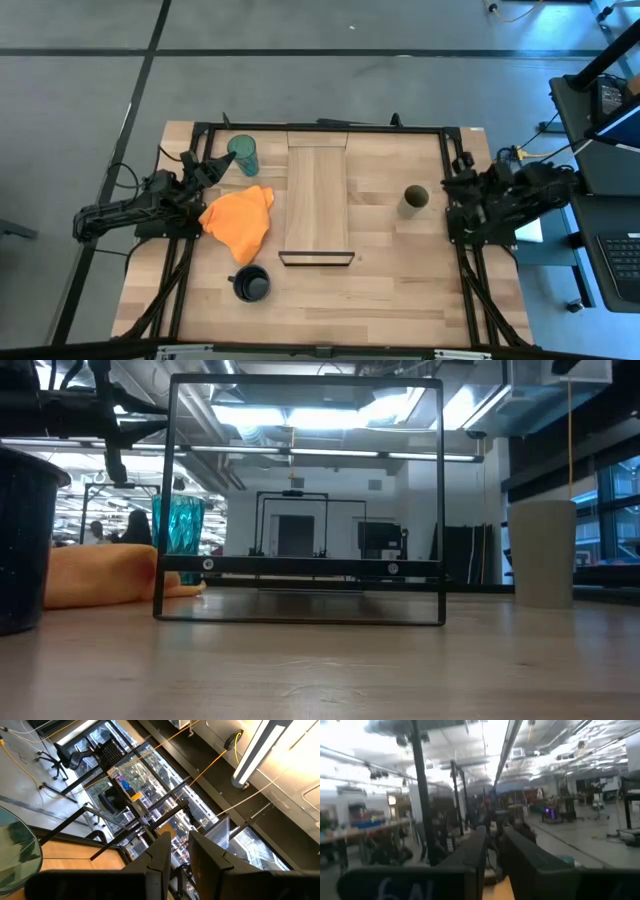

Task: Stack small to large cups/mugs on shelf
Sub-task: Put the blue glass on the shelf

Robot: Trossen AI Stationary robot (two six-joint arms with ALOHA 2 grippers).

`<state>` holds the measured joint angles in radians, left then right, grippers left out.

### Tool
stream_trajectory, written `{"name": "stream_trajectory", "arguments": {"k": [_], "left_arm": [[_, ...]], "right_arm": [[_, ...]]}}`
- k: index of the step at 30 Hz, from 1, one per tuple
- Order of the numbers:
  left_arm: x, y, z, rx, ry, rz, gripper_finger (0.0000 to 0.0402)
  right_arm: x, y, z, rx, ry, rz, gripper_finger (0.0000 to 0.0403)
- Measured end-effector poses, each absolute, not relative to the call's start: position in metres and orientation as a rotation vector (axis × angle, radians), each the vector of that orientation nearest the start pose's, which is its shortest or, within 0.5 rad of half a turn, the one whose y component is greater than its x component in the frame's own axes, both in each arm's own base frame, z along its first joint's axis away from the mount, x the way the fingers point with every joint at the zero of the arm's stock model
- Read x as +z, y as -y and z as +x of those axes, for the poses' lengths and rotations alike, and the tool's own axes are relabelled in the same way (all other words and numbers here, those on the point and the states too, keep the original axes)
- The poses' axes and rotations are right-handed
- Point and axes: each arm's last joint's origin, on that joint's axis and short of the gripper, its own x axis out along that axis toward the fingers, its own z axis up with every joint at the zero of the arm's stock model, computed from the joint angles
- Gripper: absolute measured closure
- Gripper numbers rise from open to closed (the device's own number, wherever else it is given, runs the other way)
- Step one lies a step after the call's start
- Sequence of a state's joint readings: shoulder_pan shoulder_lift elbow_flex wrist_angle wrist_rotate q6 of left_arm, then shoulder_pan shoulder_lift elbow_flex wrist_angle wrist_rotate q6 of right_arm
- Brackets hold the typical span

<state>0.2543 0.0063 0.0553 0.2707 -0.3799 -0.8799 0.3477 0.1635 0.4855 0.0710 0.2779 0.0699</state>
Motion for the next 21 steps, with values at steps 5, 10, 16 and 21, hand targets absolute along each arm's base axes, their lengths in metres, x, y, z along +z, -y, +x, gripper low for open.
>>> {"name": "stream_trajectory", "arguments": {"k": [5, 10, 16, 21], "left_arm": [[0.207, -0.032, 0.082, 0.444, 0.580, -0.862, 0.0340], [0.207, -0.032, 0.082, 0.445, 0.580, -0.862, 0.0340], [0.210, -0.033, 0.080, 0.470, 0.635, -0.867, 0.0340], [0.209, -0.033, 0.081, 0.478, 0.571, -0.730, 0.0340]], "right_arm": [[0.335, -0.010, 0.050, 0.085, 0.428, 0.212, 0.0336], [0.347, -0.007, 0.043, 0.085, 0.466, 0.222, 0.0336], [0.352, -0.006, 0.039, 0.073, 0.489, 0.178, 0.0336], [0.352, -0.006, 0.039, 0.069, 0.488, 0.166, 0.0336]]}}
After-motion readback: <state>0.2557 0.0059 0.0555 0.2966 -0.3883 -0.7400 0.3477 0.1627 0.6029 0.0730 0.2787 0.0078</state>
